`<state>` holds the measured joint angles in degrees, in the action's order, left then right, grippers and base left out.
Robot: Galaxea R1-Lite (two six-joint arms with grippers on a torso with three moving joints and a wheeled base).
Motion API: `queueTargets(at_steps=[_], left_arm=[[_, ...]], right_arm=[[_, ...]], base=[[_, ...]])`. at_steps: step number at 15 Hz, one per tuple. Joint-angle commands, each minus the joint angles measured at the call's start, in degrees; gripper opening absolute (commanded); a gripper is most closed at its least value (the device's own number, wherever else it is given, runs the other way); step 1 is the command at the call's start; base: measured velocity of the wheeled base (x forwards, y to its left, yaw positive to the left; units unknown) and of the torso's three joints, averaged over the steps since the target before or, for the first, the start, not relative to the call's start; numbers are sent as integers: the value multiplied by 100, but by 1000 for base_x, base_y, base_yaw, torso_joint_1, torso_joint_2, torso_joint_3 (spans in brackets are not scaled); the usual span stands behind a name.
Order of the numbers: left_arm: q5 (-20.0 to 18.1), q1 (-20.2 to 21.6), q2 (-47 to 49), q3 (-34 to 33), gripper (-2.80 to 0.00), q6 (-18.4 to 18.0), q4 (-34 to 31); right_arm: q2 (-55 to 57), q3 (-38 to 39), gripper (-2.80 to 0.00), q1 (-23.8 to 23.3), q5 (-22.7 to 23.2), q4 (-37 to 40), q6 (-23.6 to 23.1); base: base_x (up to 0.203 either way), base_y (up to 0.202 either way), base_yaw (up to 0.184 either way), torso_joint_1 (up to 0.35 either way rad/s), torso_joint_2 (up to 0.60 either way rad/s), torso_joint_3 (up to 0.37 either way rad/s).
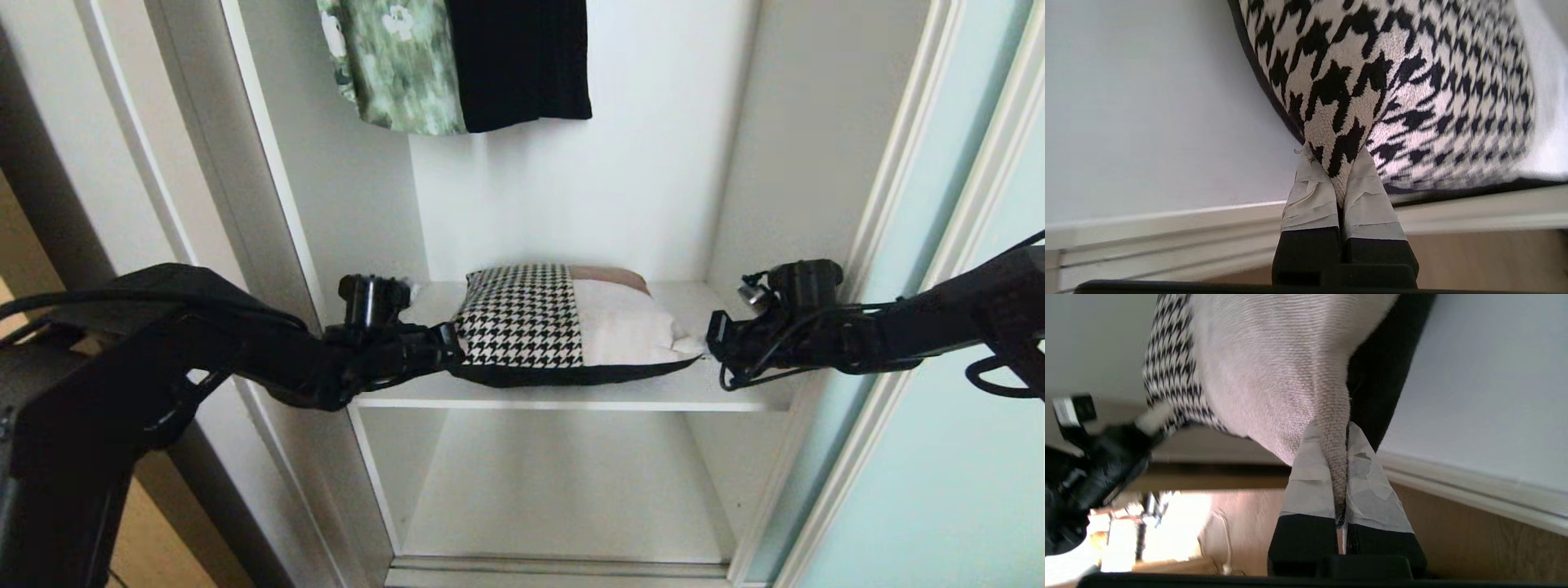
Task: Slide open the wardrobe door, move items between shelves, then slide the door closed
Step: Place the pillow on the lower shelf
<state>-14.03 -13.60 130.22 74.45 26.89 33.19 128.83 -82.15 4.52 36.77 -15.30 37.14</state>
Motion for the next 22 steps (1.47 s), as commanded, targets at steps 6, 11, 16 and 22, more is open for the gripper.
queueTargets(at_steps=[6,11,16,22], left_arm=[[749,-616,-2318,-2097,-280,-92,556],[773,-980,-4157,-3241,-280,-231,541],[775,-1420,-5212,-4033,-280,-361,329],[714,-1442,-5605,-4790,-280,-595,342]], right_arm=[[-2528,2009,-280,444,25,-61,-242],[-4278,3162,-280,967,16,22,-183],[-5590,3730,-280,1296,-11,554,76],[-6226,3993,-280,1560,-3,1042,380]], base=[[0,0,0,0,0,0],[0,0,0,0,0,0],[0,0,0,0,0,0],[0,0,0,0,0,0]])
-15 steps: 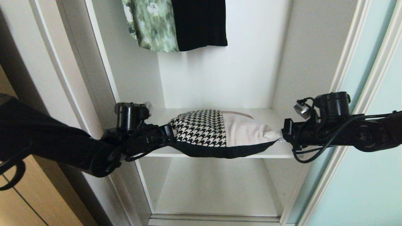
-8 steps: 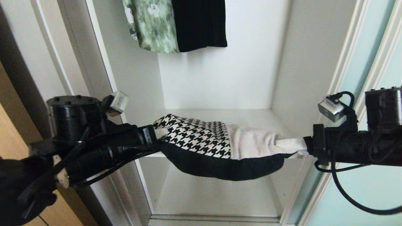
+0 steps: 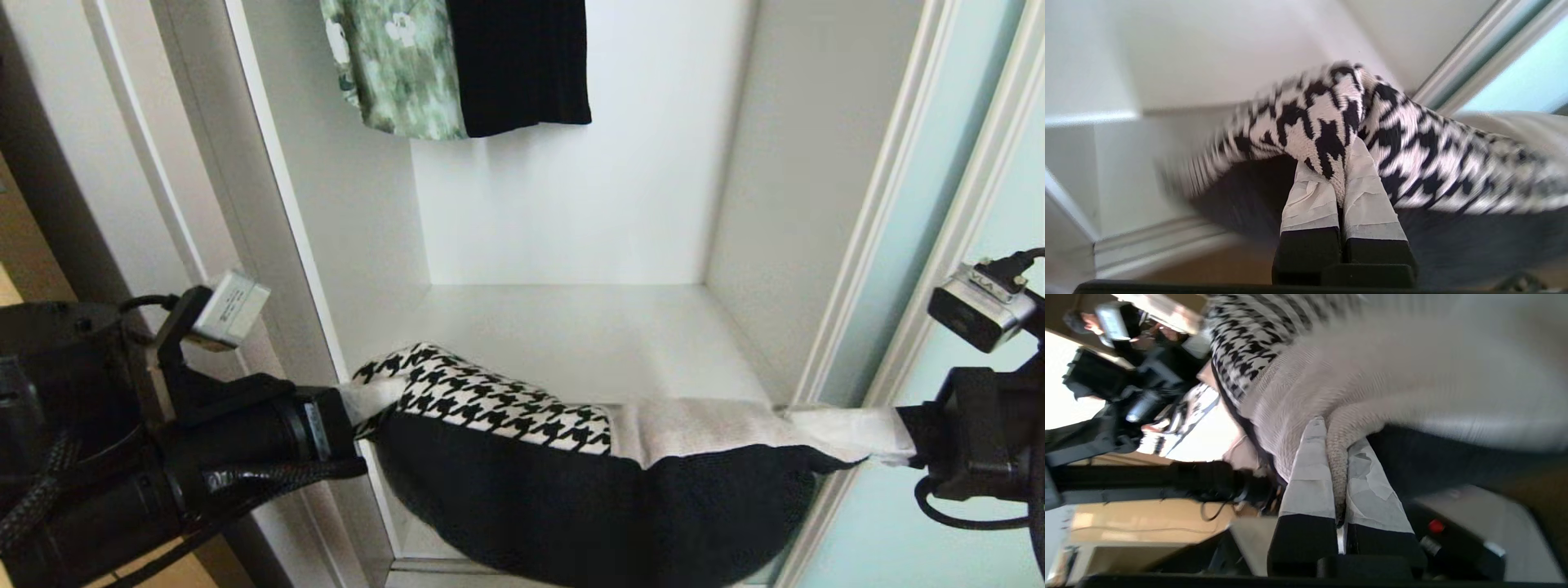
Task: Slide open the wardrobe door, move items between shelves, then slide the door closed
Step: Place the pillow on the lower shelf
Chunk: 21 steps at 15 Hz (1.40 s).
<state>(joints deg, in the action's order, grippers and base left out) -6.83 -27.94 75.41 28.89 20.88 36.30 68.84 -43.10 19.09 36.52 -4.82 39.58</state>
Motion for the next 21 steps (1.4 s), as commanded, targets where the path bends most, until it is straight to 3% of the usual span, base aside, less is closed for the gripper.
queueTargets(at_steps=[1,9,21], left_arm=[[-10,-9,-130,-452,-280,-3,42],[-126,-98,-229,-744,-280,30,123],[-126,-98,-141,-666,-280,47,131]], right_arm=[[-254,175,-280,155,30,-47,267],[-90,495,-280,420,39,-88,331],[-292,627,-280,429,30,-392,498]], base=[[0,0,0,0,0,0],[-8,0,0,0,0,0],[-193,0,0,2,1,1]])
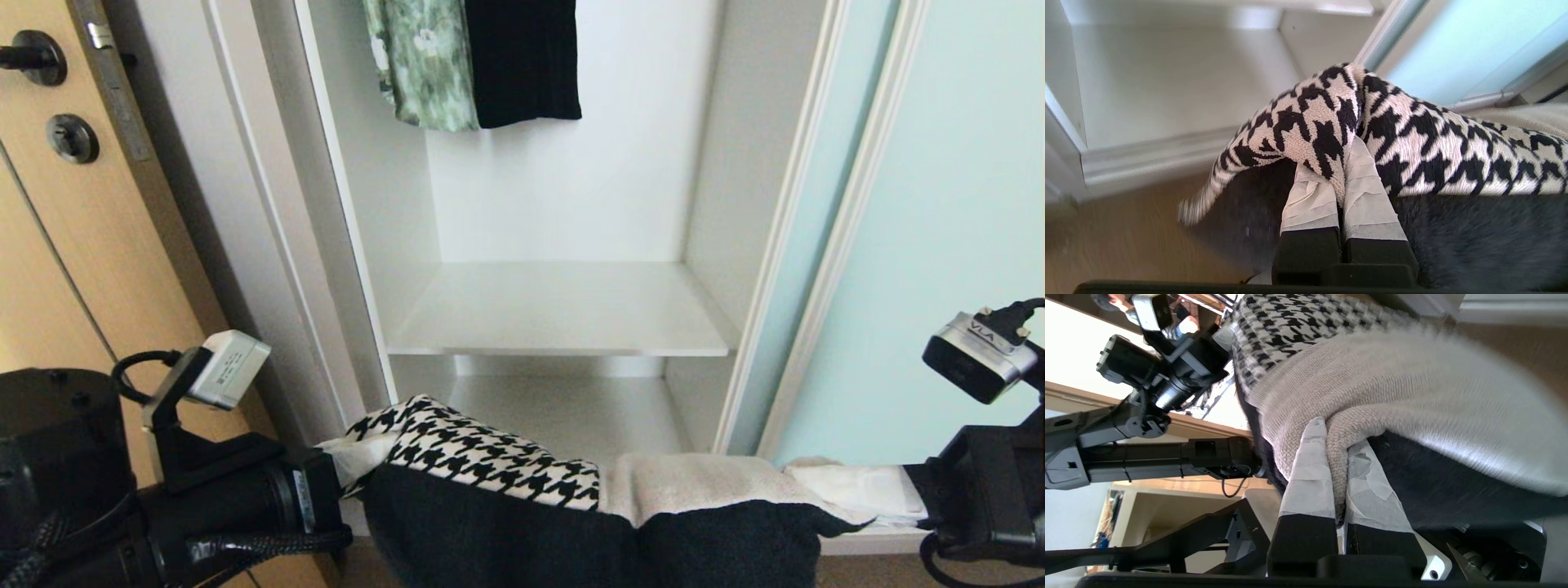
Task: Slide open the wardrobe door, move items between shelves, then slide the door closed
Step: Place the pillow on the lower shelf
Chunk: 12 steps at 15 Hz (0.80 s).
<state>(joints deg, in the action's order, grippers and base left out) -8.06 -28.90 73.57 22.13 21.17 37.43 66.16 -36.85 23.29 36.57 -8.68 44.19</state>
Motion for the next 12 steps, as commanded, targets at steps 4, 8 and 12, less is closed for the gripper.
queueTargets(at_steps=[4,8,12], left_arm=[[-2,-1,190,32,-280,10,14],[7,-1,272,-65,-280,27,221],[7,3,327,-86,-280,37,230]], right_arm=[[81,3,-280,8,25,-11,37],[20,11,-280,8,17,-11,37],[92,20,-280,8,25,-11,28]], base=[[-188,0,0,3,3,1],[-25,0,0,1,2,2],[0,0,0,0,0,0]])
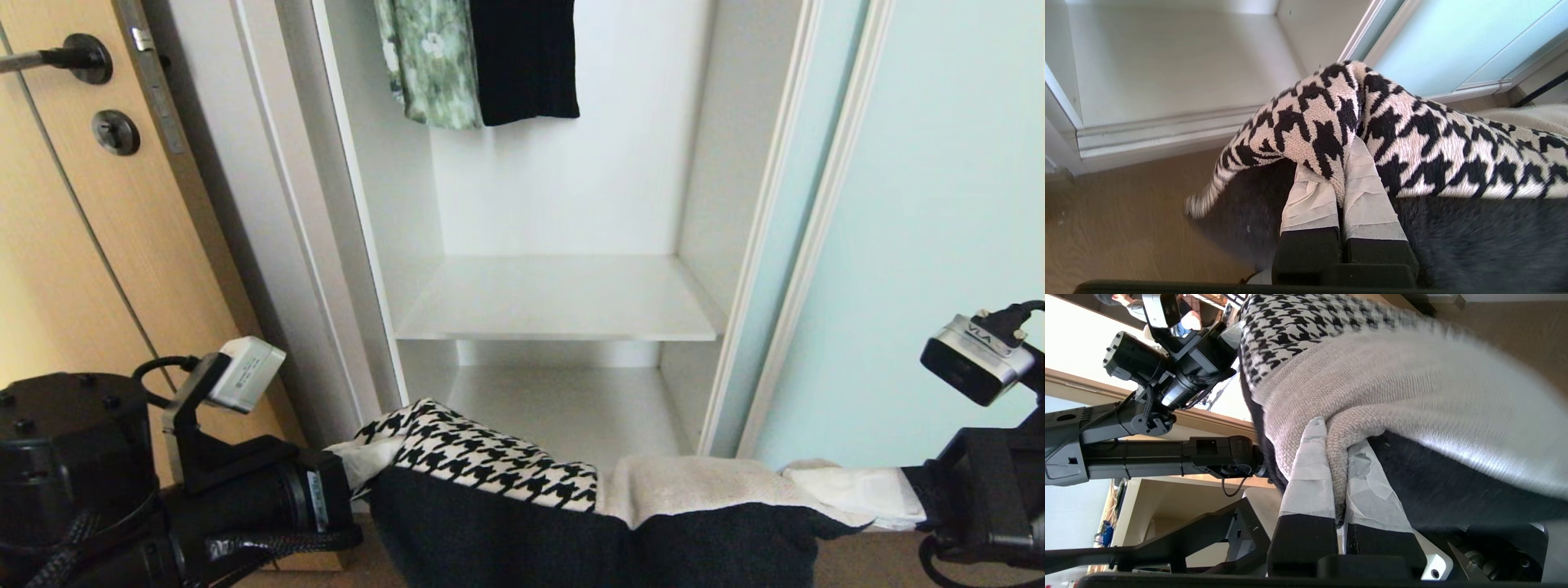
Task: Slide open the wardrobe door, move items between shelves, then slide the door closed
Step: Place the pillow on the lower shelf
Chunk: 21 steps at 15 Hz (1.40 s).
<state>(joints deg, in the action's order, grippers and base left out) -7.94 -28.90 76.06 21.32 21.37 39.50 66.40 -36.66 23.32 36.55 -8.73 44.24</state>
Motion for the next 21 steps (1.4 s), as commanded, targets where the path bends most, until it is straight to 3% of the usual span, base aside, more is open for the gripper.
queueTargets(at_steps=[1,21], left_arm=[[0,7,137,-4,-280,-6,23],[38,11,507,83,-280,157,93]], right_arm=[[90,1,-280,6,28,-6,19],[540,185,-280,-73,19,-340,-12]], base=[[0,0,0,-2,2,-77],[0,0,0,3,3,-189]])
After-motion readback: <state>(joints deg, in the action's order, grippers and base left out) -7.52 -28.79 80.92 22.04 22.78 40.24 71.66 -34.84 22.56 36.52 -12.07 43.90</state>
